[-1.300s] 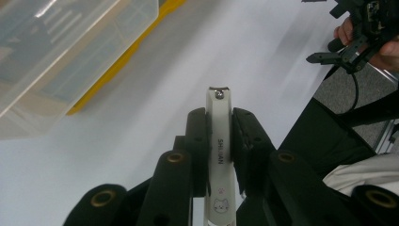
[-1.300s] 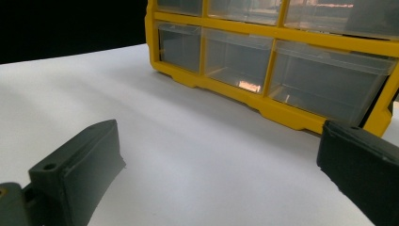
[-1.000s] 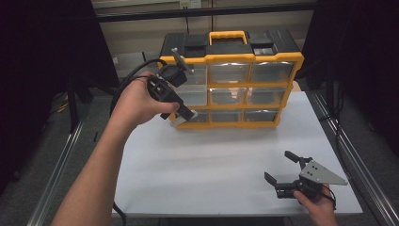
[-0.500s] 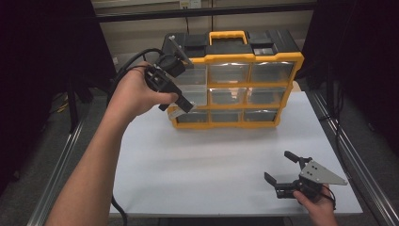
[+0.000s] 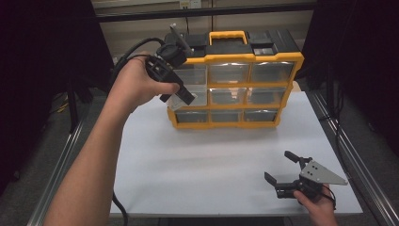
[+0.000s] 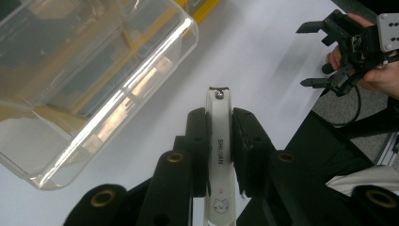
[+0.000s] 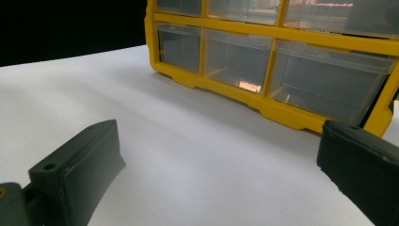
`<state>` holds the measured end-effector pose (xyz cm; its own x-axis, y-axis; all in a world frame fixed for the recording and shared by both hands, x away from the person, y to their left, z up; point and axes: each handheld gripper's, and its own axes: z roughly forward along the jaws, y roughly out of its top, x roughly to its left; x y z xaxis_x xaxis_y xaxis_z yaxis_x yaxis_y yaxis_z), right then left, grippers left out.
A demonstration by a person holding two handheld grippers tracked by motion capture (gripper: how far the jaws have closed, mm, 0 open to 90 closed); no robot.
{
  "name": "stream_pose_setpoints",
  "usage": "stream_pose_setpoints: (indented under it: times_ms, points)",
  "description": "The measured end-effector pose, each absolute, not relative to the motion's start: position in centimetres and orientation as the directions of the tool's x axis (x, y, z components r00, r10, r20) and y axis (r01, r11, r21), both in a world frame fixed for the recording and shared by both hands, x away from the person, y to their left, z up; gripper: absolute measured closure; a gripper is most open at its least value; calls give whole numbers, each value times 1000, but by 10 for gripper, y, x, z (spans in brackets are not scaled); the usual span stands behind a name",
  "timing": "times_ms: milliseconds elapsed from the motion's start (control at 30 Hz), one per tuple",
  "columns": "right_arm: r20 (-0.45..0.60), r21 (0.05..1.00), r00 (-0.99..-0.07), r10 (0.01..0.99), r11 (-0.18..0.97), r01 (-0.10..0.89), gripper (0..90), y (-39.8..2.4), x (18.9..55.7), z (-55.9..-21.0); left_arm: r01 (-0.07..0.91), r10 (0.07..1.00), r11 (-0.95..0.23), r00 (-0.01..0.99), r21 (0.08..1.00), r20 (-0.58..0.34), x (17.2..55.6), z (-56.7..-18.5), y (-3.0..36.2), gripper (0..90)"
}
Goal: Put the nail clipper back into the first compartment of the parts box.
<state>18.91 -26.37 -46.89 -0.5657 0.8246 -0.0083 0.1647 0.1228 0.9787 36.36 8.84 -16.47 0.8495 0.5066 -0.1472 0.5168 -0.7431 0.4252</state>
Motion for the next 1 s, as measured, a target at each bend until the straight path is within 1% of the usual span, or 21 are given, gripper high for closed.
stream_pose_setpoints:
  times_ms: [100, 133, 267, 367, 500, 533, 633, 800, 833, 900, 967, 1000]
  points:
    - [-11, 979, -566, 825, 124, 161, 0, -264, 190, -469, 516, 504, -749, 851, 416, -147, 366, -160, 87, 778]
    - [-10, 979, -564, 825, 122, 161, 0, -264, 190, -469, 519, 513, -736, 847, 434, -142, 366, -161, 87, 777]
    - [-9, 979, -568, 823, 122, 160, 0, -264, 189, -469, 522, 513, -740, 846, 425, -146, 370, -156, 86, 778]
    - [-9, 979, -562, 827, 122, 163, 0, -264, 189, -468, 523, 520, -730, 843, 440, -140, 373, -155, 85, 777]
    - [-8, 979, -561, 828, 121, 165, 0, -264, 189, -468, 520, 518, -734, 845, 437, -135, 377, -150, 84, 778]
    - [-8, 979, -561, 828, 121, 164, 0, -264, 189, -468, 523, 524, -723, 841, 450, -136, 377, -151, 83, 778]
    - [-9, 979, -560, 828, 121, 164, 0, -264, 189, -468, 523, 521, -732, 843, 438, -136, 381, -149, 83, 778]
    - [-8, 981, -563, 826, 116, 157, 0, -265, 190, -468, 519, 520, -734, 844, 439, -129, 384, -148, 81, 778]
    - [-6, 981, -564, 826, 115, 158, 0, -265, 190, -468, 521, 526, -726, 841, 450, -125, 385, -148, 81, 778]
    - [-7, 980, -561, 828, 118, 161, 0, -265, 189, -468, 519, 521, -735, 844, 437, -125, 387, -147, 81, 777]
    - [-7, 979, -562, 827, 119, 164, 0, -265, 189, -468, 523, 529, -724, 840, 450, -124, 388, -148, 81, 777]
    - [-7, 979, -562, 827, 120, 163, 0, -264, 189, -468, 520, 525, -732, 842, 441, -123, 390, -147, 81, 777]
